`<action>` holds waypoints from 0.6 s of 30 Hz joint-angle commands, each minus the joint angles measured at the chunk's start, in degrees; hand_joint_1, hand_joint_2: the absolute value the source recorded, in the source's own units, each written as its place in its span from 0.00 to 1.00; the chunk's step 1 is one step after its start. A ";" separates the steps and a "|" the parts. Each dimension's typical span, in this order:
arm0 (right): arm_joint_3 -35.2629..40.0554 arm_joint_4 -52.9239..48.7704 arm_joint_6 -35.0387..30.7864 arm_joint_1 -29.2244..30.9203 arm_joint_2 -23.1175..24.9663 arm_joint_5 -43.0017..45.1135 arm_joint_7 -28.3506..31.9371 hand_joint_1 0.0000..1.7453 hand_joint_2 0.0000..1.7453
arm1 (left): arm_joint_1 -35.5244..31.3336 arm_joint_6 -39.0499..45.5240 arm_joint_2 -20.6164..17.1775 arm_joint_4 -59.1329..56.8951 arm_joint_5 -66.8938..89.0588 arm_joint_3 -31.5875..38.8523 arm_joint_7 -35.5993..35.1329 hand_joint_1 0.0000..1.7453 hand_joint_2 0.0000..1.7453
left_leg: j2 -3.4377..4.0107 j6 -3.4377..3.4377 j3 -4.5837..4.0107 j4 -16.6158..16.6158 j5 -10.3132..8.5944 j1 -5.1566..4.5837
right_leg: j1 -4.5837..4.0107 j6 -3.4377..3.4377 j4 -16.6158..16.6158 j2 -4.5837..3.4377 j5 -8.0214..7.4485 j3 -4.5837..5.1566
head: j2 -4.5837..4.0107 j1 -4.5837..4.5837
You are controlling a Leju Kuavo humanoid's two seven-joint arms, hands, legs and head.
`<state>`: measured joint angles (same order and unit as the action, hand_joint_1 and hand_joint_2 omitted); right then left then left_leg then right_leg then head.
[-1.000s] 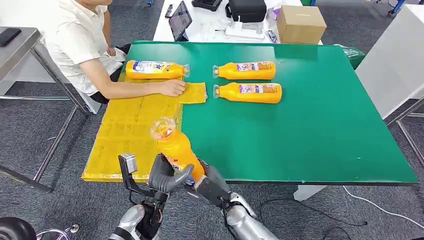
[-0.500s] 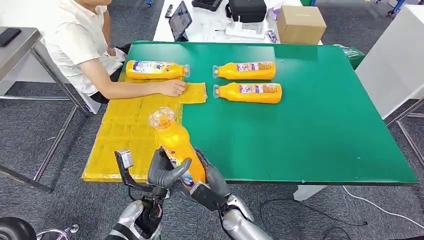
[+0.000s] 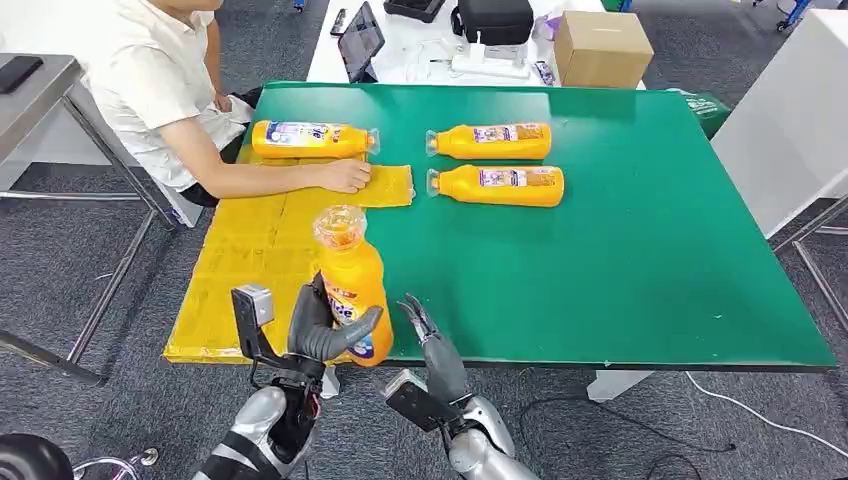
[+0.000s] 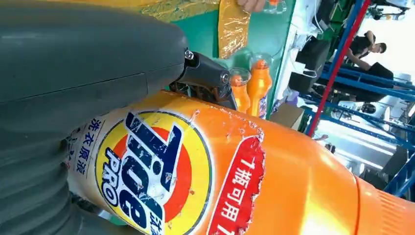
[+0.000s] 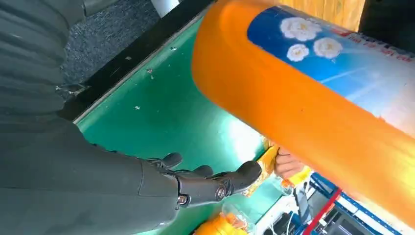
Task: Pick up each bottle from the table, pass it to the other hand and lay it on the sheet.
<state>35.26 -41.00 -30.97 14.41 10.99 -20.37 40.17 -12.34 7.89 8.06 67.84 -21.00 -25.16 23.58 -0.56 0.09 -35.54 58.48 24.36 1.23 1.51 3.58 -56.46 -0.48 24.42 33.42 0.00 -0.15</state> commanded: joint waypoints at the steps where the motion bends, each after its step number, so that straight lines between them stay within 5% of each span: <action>1: 1.67 -0.14 0.07 0.88 -1.84 0.22 -0.17 0.00 1.00 | -2.81 0.14 -1.58 -3.20 -0.11 -2.06 -0.01 1.00 1.00 | -0.02 -0.07 0.13 -0.03 0.02 0.01 | -0.04 -0.13 0.04 0.09 0.04 -0.15 | 0.00 0.02; 4: 1.67 -0.14 0.07 0.88 -1.84 0.22 -0.17 0.00 1.00 | -2.81 0.14 -1.58 -3.20 -0.11 -2.06 -0.01 1.00 1.00 | -0.01 -0.06 0.10 -0.03 0.02 0.00 | -0.03 -0.11 0.03 0.08 0.03 -0.12 | 0.00 0.00; 7: 0.72 -6.36 -8.70 -1.32 -3.86 -0.47 -0.17 0.00 1.00 | -3.58 9.22 -4.17 -3.66 11.88 -2.42 1.52 1.00 1.00 | -0.03 -0.10 0.26 -0.06 0.06 0.03 | -0.09 -0.22 0.09 0.14 0.07 -0.31 | 0.00 0.00; 11: -11.92 -11.96 -9.03 -5.23 -2.23 -12.18 -0.17 0.00 1.00 | -4.14 8.06 -6.23 -3.36 13.69 2.88 0.27 1.00 1.00 | 0.00 -0.05 0.12 -0.06 0.01 0.00 | -0.03 -0.13 0.04 0.06 0.02 -0.12 | 0.00 0.02; 12: -18.51 -20.41 -9.03 -8.35 -1.01 -21.60 -0.17 0.00 1.00 | -4.97 8.33 -7.05 -3.91 15.18 4.36 -0.12 1.00 1.00 | 0.02 -0.05 0.10 -0.04 0.01 0.00 | -0.03 -0.13 0.02 0.05 0.02 -0.10 | 0.00 -0.02; 17: -20.44 -35.55 -9.03 -12.78 1.61 -29.46 -0.17 0.00 1.00 | -12.59 12.52 -8.13 -11.48 22.29 9.25 -3.35 1.00 1.00 | -0.03 -0.01 -0.09 0.06 0.00 0.05 | -0.08 -0.14 -0.11 0.07 0.03 0.09 | 0.00 0.02; 18: -16.56 -33.09 -9.03 -11.32 0.61 -24.93 -0.17 0.00 1.00 | -19.90 15.73 -10.69 -23.25 36.19 3.31 -15.41 1.00 1.00 | 0.00 -0.04 0.07 0.11 0.08 0.10 | -0.16 -0.32 -0.18 0.12 0.12 -0.07 | 0.00 0.02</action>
<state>23.86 -58.72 -39.82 6.24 10.56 -47.88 40.15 -15.31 18.23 2.99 66.79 -2.38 -21.54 22.62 -0.58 0.09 -35.58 58.47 24.36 1.27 1.44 3.58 -56.49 -0.47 24.42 33.44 0.00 -0.13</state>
